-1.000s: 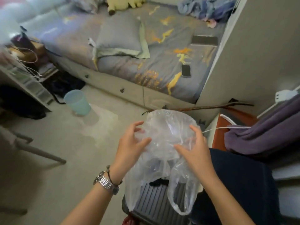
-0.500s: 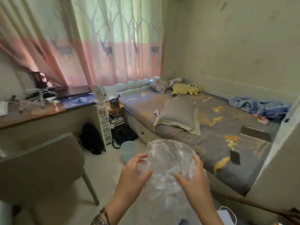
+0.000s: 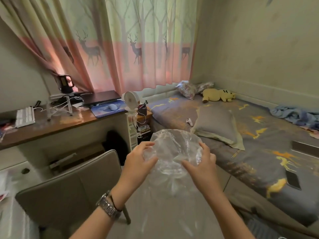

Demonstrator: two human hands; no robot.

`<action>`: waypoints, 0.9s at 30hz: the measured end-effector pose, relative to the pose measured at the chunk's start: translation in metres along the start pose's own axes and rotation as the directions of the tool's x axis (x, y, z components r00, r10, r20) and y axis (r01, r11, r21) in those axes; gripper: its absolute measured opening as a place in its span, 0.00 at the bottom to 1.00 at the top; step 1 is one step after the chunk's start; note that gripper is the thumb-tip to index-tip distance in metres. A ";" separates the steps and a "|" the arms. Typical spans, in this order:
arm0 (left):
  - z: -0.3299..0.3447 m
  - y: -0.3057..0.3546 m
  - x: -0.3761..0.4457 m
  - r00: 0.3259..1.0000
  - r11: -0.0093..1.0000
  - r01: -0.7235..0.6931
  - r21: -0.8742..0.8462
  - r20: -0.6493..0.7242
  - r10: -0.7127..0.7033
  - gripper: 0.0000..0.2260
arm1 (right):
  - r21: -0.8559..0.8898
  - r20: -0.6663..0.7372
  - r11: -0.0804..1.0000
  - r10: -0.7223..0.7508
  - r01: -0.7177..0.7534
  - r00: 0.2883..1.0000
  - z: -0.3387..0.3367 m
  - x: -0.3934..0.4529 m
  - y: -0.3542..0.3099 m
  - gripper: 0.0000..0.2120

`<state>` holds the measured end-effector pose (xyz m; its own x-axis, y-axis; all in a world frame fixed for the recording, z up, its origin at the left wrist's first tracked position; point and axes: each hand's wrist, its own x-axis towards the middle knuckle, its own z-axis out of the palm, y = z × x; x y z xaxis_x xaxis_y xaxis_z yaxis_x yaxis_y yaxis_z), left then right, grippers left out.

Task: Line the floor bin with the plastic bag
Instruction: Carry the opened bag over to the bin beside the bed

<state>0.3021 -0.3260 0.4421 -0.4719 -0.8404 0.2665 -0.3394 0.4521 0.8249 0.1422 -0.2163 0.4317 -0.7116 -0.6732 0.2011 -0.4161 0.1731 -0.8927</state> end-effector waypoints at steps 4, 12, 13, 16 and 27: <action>-0.022 -0.018 0.029 1.000 1.000 -0.013 -0.012 0.021 0.013 0.17 | -0.022 -0.014 1.000 -0.016 0.016 1.000 0.028 0.019 -0.014 0.38; -0.001 -0.047 0.084 0.998 1.000 -0.020 -0.017 0.057 0.021 0.18 | -0.121 -0.010 0.993 -0.014 0.013 1.000 0.052 0.074 0.002 0.37; 0.006 -0.051 0.092 0.998 1.000 -0.018 -0.011 0.068 0.018 0.18 | -0.124 -0.002 0.992 -0.010 0.010 1.000 0.054 0.083 0.008 0.37; 0.028 -0.061 0.121 0.995 1.000 -0.004 0.020 0.097 0.002 0.19 | -0.124 0.022 0.992 0.008 -0.005 1.000 0.060 0.118 0.030 0.37; 0.131 -0.086 0.237 0.980 0.990 0.132 0.057 0.145 -0.139 0.18 | -0.100 0.100 0.986 0.144 -0.134 0.984 0.075 0.264 0.104 0.36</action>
<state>0.1128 -0.5254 0.3693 -0.5328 -0.8430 0.0743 -0.4447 0.3536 0.8229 -0.0462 -0.4301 0.3620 -0.7040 -0.7096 0.0289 -0.3713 0.3330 -0.8667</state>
